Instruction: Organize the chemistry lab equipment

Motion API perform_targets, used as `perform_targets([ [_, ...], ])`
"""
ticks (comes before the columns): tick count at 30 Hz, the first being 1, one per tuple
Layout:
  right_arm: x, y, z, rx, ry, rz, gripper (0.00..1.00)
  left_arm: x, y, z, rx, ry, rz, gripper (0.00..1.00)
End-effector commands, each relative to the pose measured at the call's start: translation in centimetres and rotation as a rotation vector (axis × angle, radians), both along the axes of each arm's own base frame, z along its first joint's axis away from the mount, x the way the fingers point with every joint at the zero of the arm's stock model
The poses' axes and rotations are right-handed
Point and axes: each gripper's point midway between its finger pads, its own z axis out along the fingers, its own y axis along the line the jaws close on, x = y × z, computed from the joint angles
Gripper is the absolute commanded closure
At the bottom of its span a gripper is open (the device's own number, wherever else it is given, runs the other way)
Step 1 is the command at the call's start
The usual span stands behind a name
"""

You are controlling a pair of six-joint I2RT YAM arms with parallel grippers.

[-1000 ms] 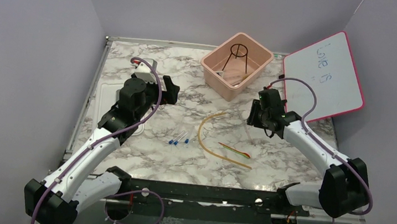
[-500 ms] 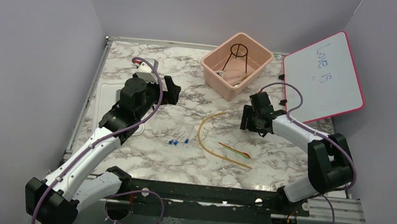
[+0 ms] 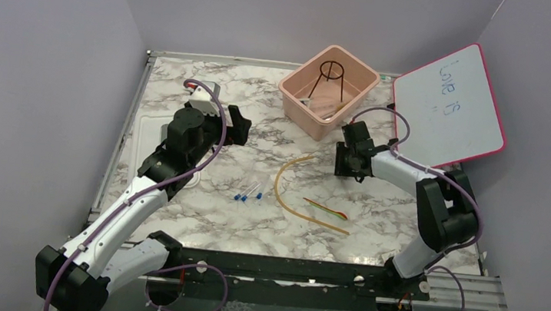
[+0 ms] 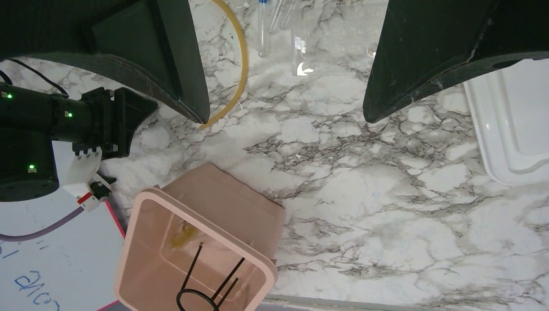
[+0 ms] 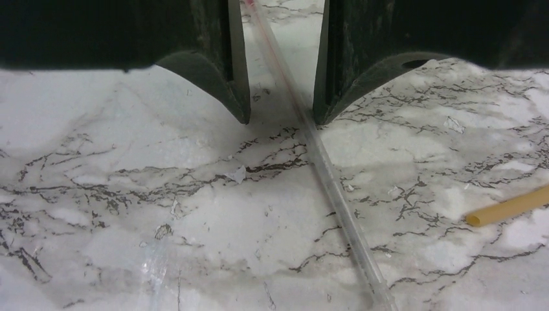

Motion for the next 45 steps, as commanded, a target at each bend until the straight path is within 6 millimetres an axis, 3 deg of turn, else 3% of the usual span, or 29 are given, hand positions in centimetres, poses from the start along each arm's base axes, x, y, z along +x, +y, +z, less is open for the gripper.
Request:
perform_targets([
  [1, -0.1, 0.6, -1.0, 0.008, 0.038, 0.042, 0.58, 0.2, -0.1, 0.1, -0.003, -0.012, -0.007, 0.09],
  [7, 0.1, 0.9, -1.3, 0.006, 0.049, 0.080, 0.78, 0.2, -0.1, 0.0, -0.002, -0.011, -0.006, 0.09],
  [10, 0.1, 0.7, -1.2, -0.005, 0.051, 0.076, 0.98, 0.2, -0.1, 0.0, -0.002, -0.012, -0.005, 0.09],
  [15, 0.4, -0.4, 0.8, -0.013, -0.018, -0.024, 1.00, 0.1, -0.5, 0.3, -0.004, -0.021, -0.037, 0.09],
  [19, 0.3, -1.3, 3.8, 0.012, -0.117, -0.094, 0.99, 0.0, -0.7, 0.3, -0.005, -0.024, -0.047, 0.09],
  [25, 0.8, -1.6, 10.8, 0.107, -0.304, -0.169, 0.99, -0.1, -0.6, 0.4, -0.007, -0.027, -0.045, 0.09],
  [31, 2.7, 0.1, 18.2, 0.285, -0.456, -0.218, 0.99, -0.2, -0.5, 0.8, -0.014, -0.036, -0.040, 0.09],
  [34, 4.0, 3.1, 20.5, 0.415, -0.446, -0.171, 0.99, -0.2, -0.4, 0.7, -0.013, -0.032, -0.035, 0.09],
  [38, 6.6, 5.3, 23.3, 0.519, -0.456, -0.199, 1.00, -0.3, -0.3, 1.0, -0.017, -0.038, -0.030, 0.09],
  [42, 9.2, 6.0, 25.9, 0.573, -0.509, -0.286, 0.99, -0.4, -0.2, 1.1, -0.018, -0.044, -0.026, 0.09],
  [45, 11.1, 5.6, 26.4, 0.562, -0.537, -0.391, 0.99, -0.4, -0.1, 1.3, -0.022, -0.048, -0.025, 0.09],
])
